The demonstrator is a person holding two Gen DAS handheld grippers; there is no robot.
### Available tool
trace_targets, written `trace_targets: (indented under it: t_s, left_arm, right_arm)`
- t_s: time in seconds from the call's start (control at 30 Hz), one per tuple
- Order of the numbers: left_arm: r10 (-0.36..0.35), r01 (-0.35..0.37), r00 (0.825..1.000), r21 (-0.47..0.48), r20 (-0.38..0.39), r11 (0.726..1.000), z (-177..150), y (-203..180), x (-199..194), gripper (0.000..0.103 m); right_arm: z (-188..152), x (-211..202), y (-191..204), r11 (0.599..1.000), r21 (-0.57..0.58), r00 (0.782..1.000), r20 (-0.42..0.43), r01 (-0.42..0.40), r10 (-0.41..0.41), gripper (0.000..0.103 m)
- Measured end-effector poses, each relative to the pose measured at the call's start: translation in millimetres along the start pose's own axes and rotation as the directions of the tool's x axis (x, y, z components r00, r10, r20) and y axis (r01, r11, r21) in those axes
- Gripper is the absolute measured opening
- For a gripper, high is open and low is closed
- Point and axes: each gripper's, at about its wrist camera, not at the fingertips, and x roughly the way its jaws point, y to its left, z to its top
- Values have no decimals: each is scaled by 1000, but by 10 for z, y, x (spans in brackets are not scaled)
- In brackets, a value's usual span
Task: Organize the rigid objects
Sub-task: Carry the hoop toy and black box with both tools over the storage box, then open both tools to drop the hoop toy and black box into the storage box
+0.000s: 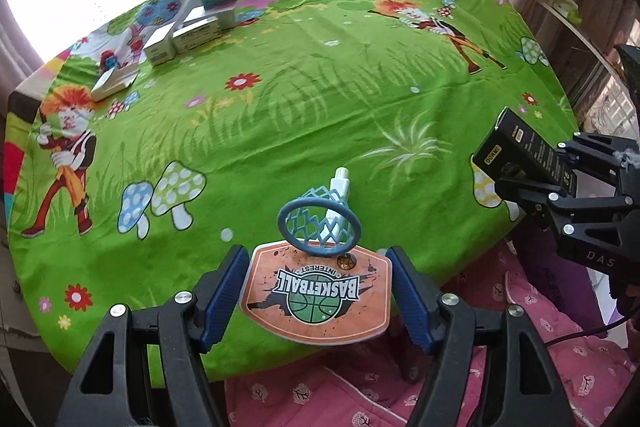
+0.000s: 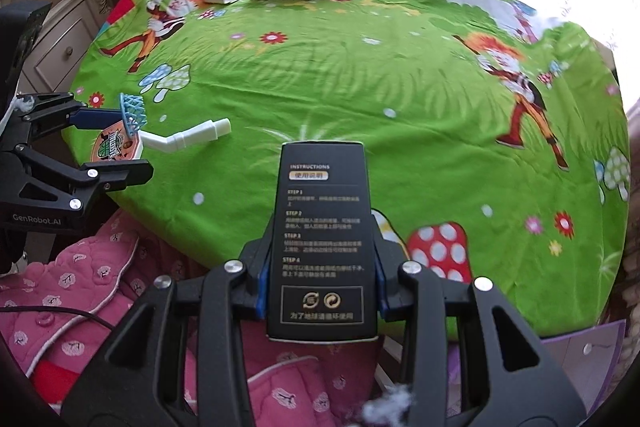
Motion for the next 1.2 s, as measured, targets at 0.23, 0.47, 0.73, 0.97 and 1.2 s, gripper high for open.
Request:
trace_targets:
  t_s: [0.23, 0.47, 0.73, 0.97, 1.2]
  left_arm:
    - [-28, 28, 1000, 157, 1, 987, 240, -599, 40, 71]
    - [-86, 83, 996, 313, -4, 946, 434, -1241, 23, 70]
    - [-168, 172, 984, 487, -52, 856, 469, -2070, 17, 70]
    - [-210, 236, 971, 581, -113, 779, 379, -2587, 54, 70]
    - [-251, 297, 954, 603, -162, 741, 337, -2923, 89, 36]
  right_arm:
    - [-206, -250, -356, 996, 79, 998, 43, 46, -49, 43]
    - [-537, -553, -768, 974, 198, 989, 67, 113, -128, 43]
    - [-1018, -787, -1208, 924, 327, 975, 36, 197, -221, 43]
    - [-1469, -910, -1543, 865, 415, 956, -34, 280, -293, 43]
    - [-1799, -1031, -1788, 813, 457, 930, -107, 360, -351, 43]
